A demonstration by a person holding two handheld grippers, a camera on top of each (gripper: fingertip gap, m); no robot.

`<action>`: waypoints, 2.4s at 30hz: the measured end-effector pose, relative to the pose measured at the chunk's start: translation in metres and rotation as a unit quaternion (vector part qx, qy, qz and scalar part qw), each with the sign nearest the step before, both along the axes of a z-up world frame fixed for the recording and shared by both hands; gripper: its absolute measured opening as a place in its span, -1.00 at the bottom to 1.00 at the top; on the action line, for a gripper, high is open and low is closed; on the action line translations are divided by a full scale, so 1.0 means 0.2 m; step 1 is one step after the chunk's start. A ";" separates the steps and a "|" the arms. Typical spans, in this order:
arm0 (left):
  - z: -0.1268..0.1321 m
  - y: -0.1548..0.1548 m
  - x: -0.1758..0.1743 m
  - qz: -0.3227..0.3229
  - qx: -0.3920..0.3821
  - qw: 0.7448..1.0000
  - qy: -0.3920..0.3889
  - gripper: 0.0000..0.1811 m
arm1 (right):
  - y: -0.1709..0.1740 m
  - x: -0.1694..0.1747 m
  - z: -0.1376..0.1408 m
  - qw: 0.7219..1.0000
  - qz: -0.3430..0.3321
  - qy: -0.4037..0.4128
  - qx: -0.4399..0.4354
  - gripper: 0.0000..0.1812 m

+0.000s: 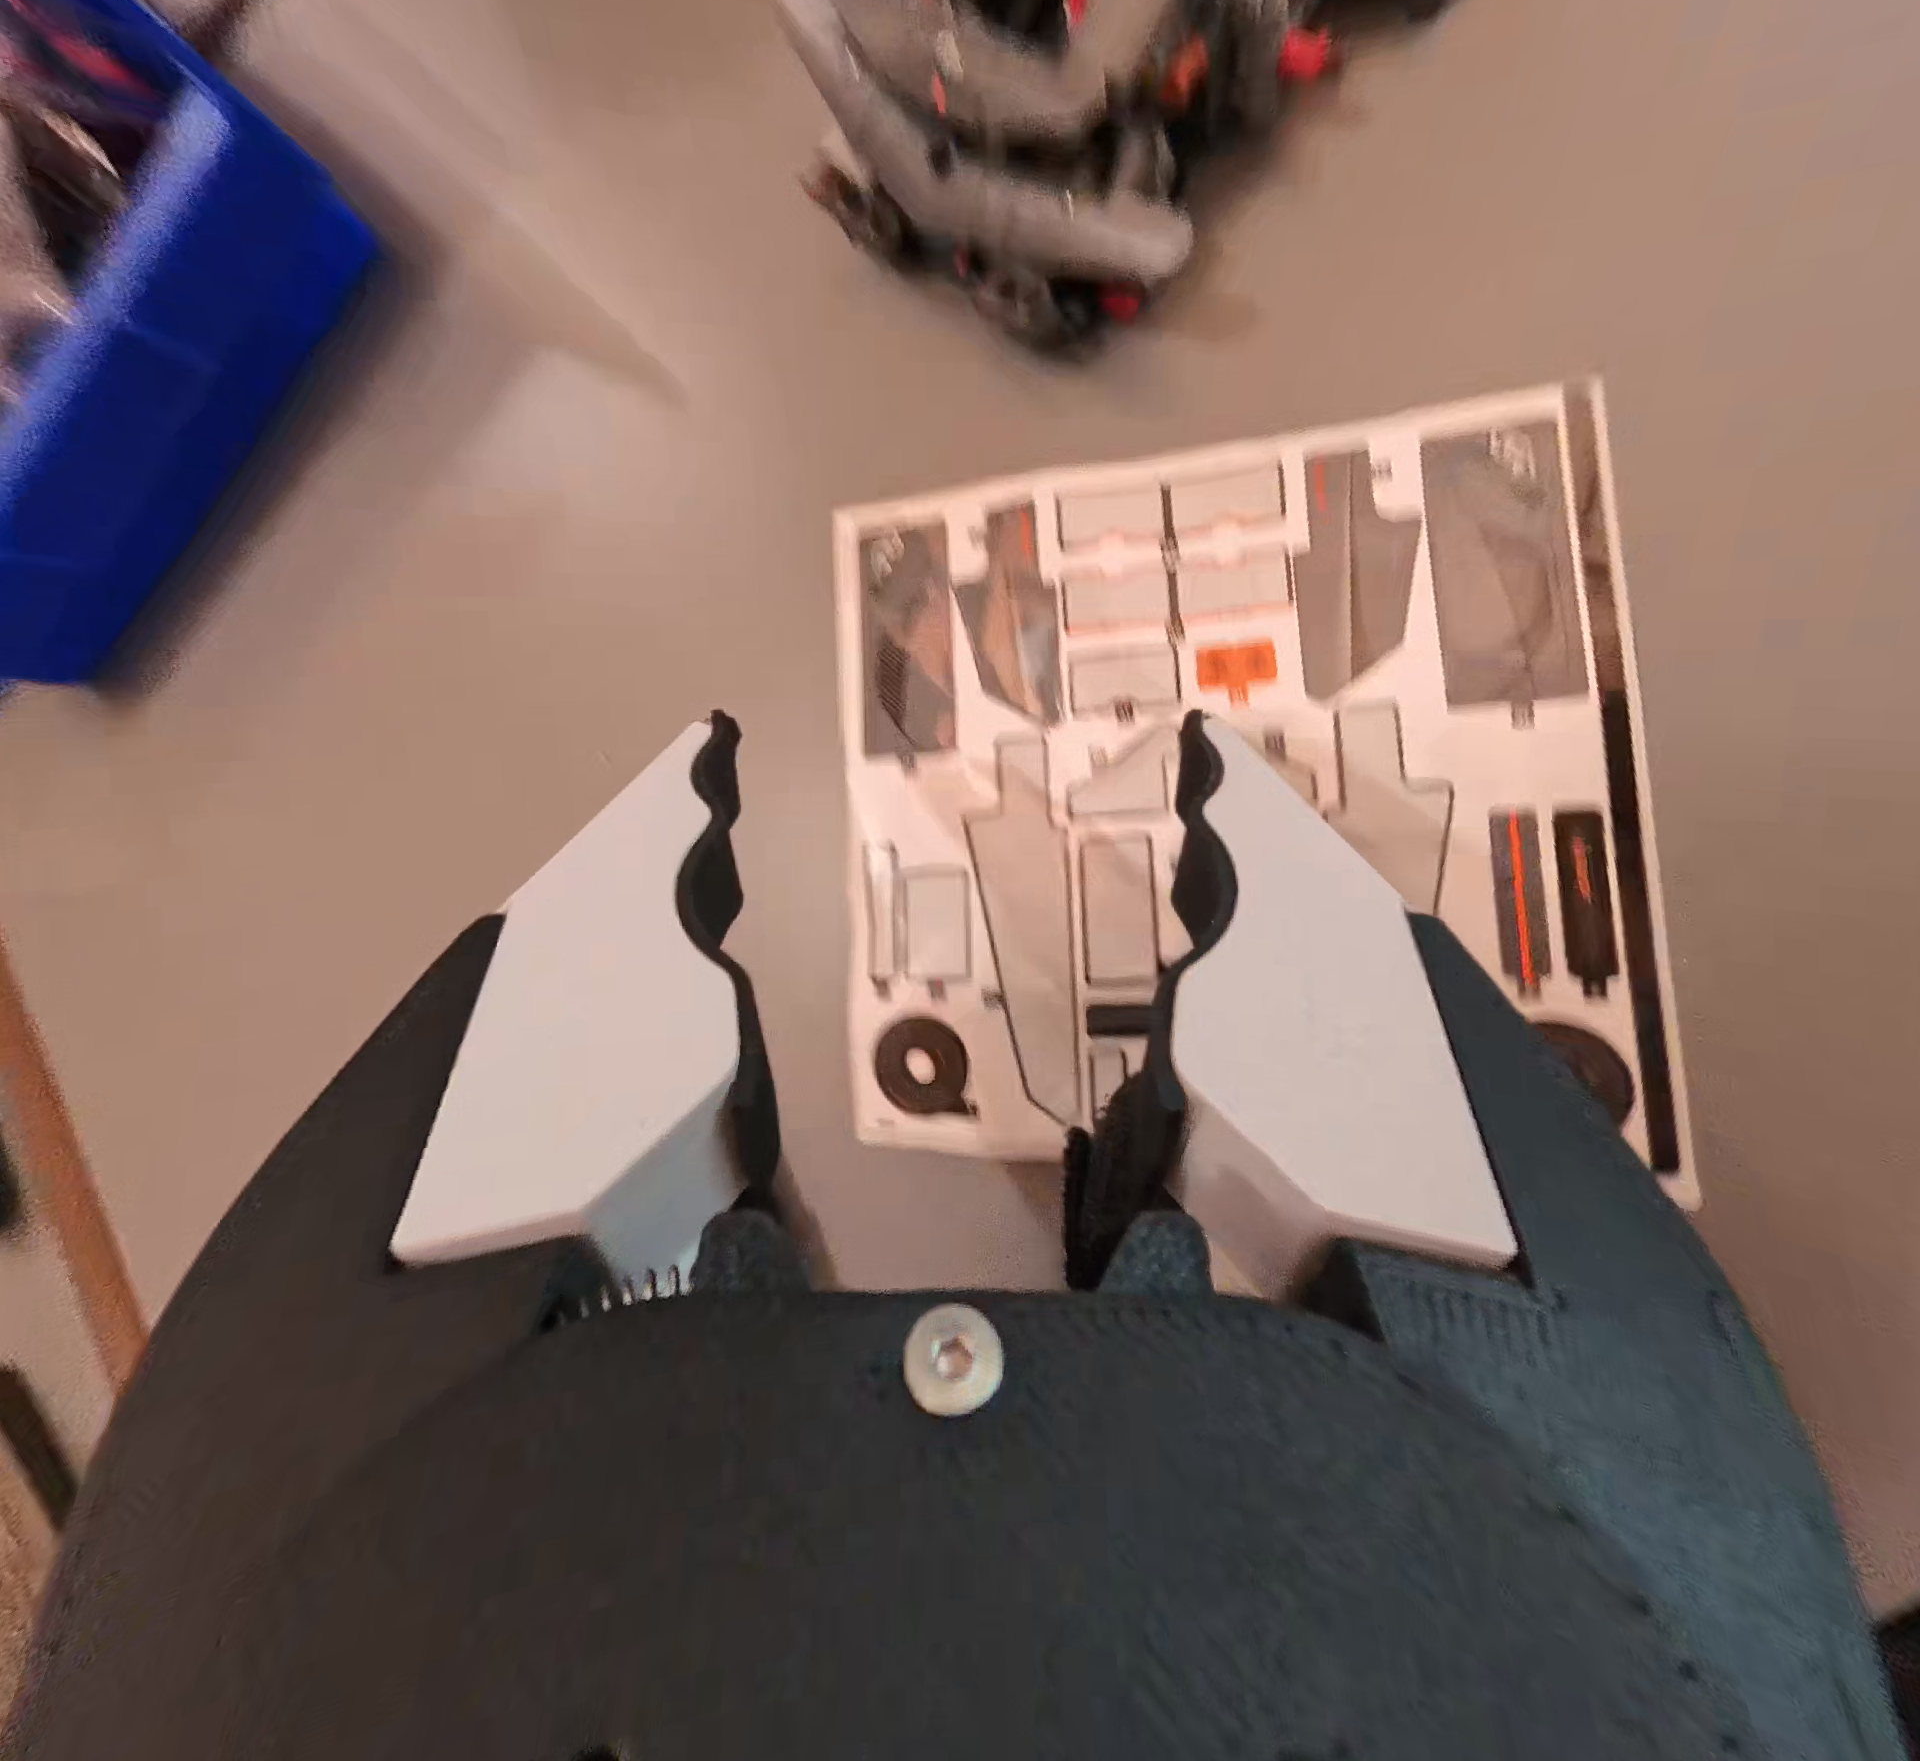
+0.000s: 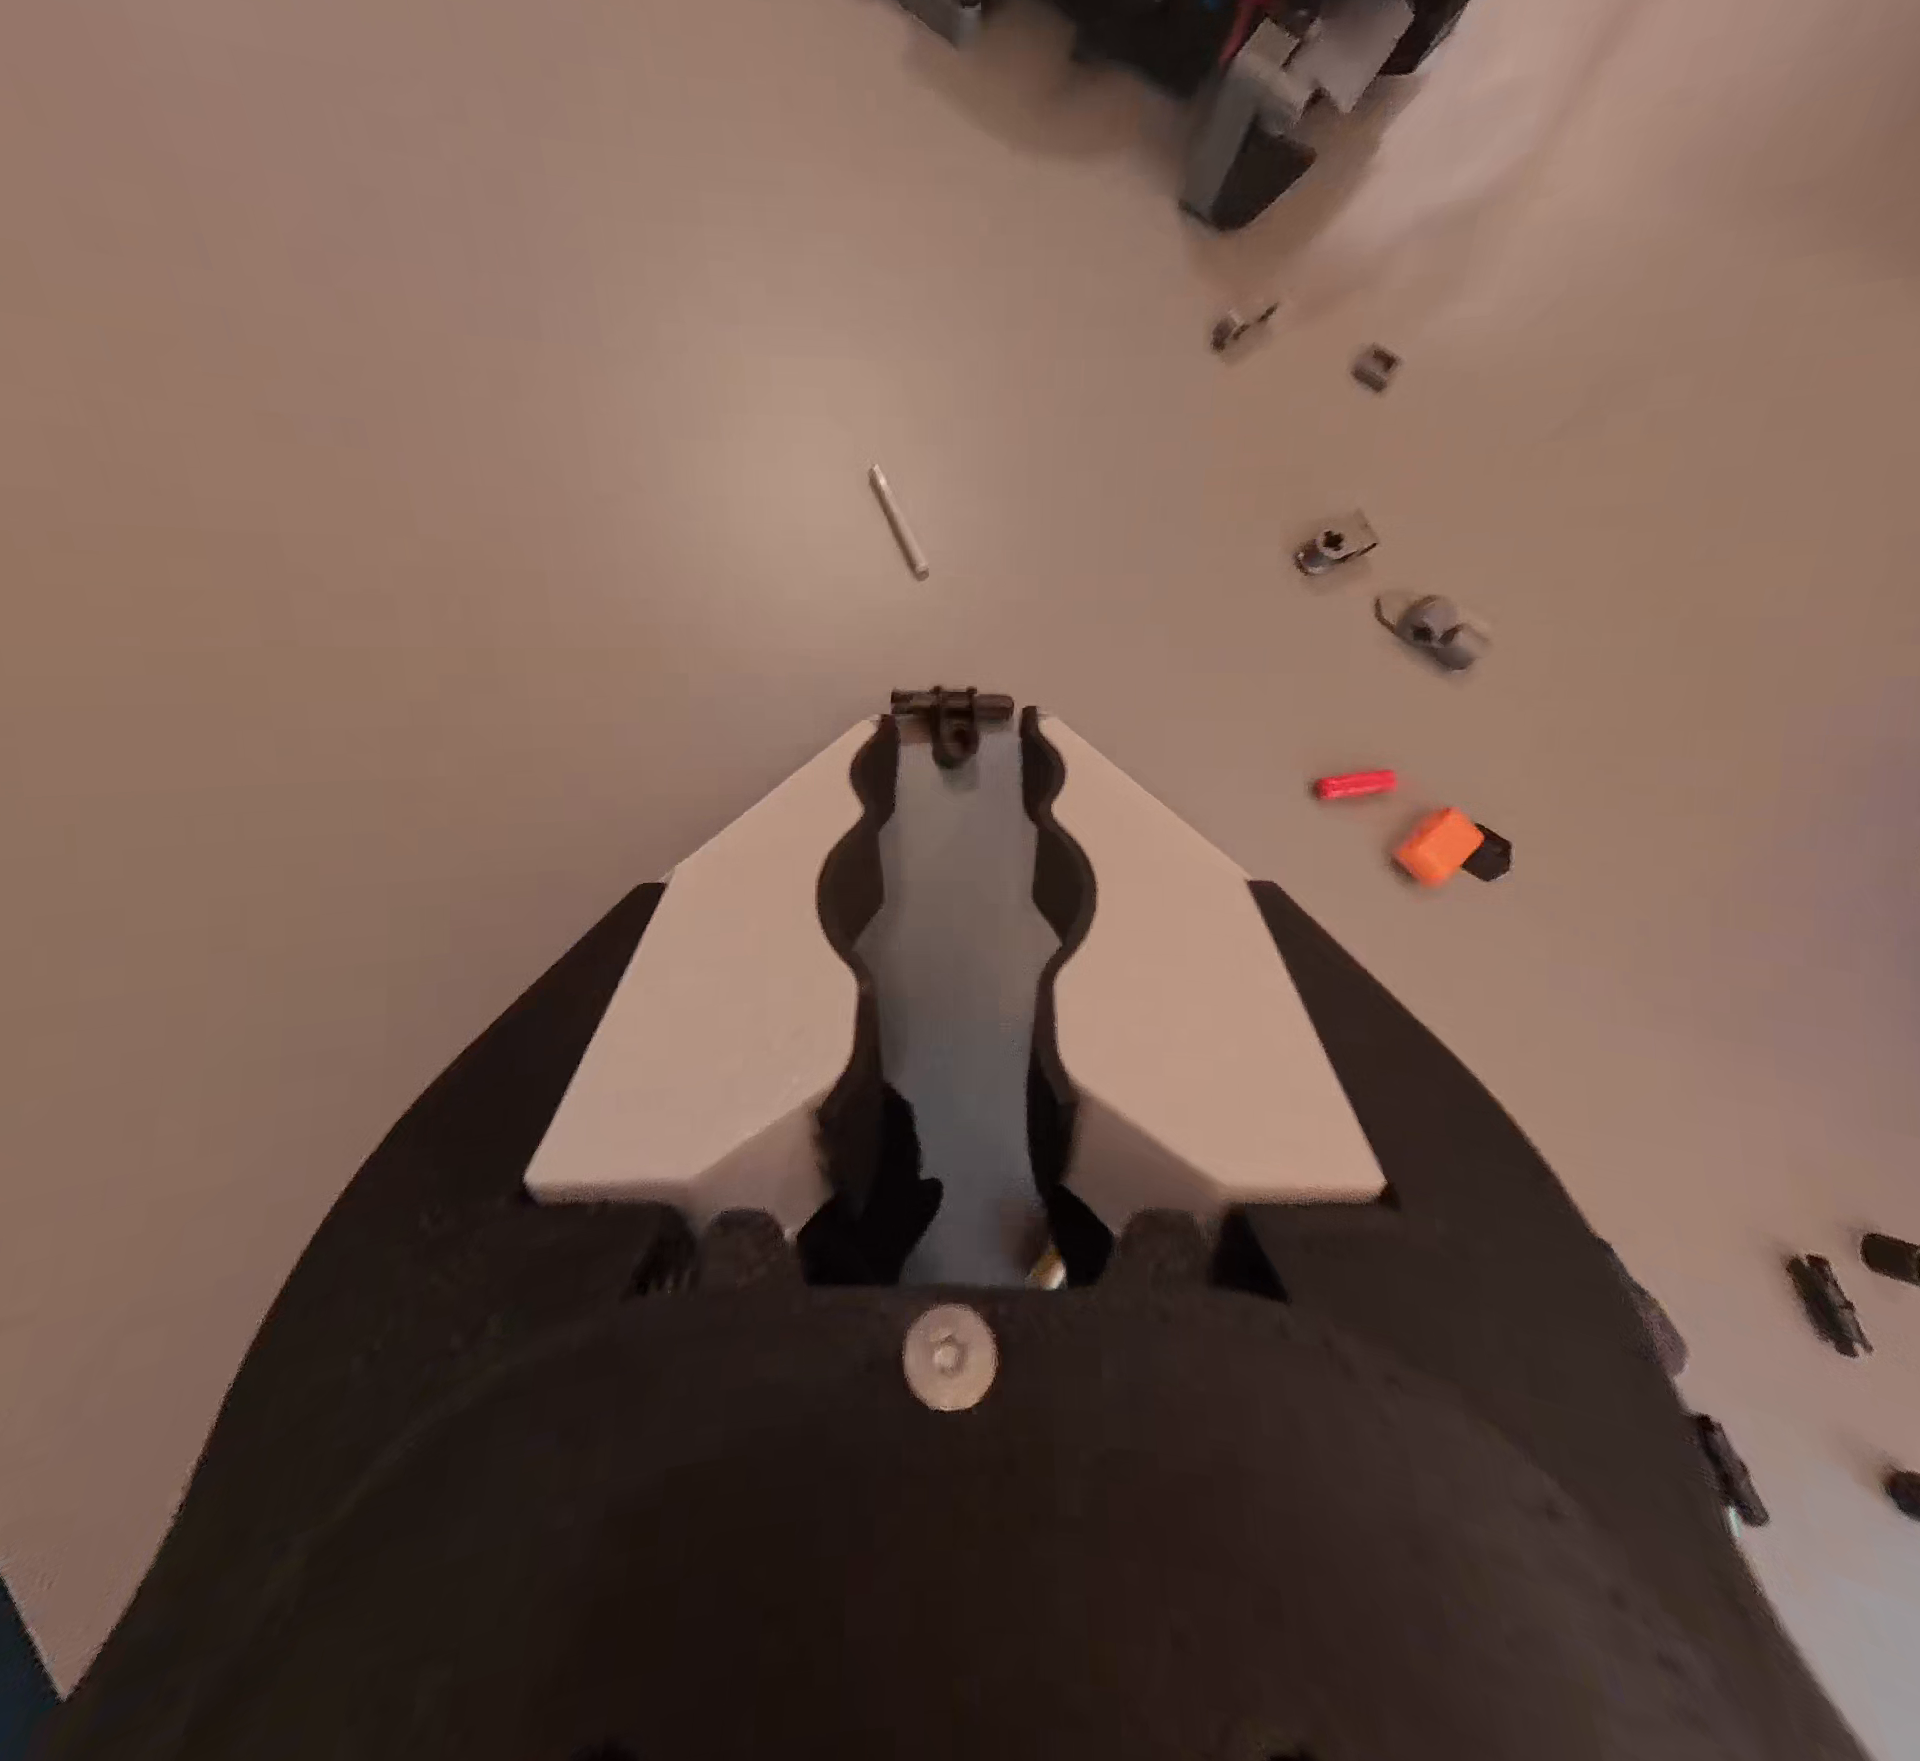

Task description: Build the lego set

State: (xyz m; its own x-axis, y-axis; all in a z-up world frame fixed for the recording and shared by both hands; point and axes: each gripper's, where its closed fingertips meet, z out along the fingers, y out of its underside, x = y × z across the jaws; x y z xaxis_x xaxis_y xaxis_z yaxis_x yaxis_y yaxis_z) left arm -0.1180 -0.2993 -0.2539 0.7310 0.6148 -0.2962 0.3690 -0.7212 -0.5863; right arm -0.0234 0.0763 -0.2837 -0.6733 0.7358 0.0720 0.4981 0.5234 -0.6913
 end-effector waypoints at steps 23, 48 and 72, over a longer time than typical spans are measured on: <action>0.79 1.67 -1.01 -0.234 -0.138 0.899 0.344 -0.39 | 0.02 -0.55 0.51 0.967 -0.027 0.242 -0.079 -0.71; 0.75 1.72 -1.08 -0.205 -0.150 0.898 0.360 -0.80 | 0.02 -0.53 0.51 0.963 -0.014 0.252 -0.092 -0.78; 0.95 1.72 -0.97 -0.168 0.042 0.925 0.340 -1.00 | 0.05 -0.56 0.45 0.966 -0.019 0.234 -0.105 -0.79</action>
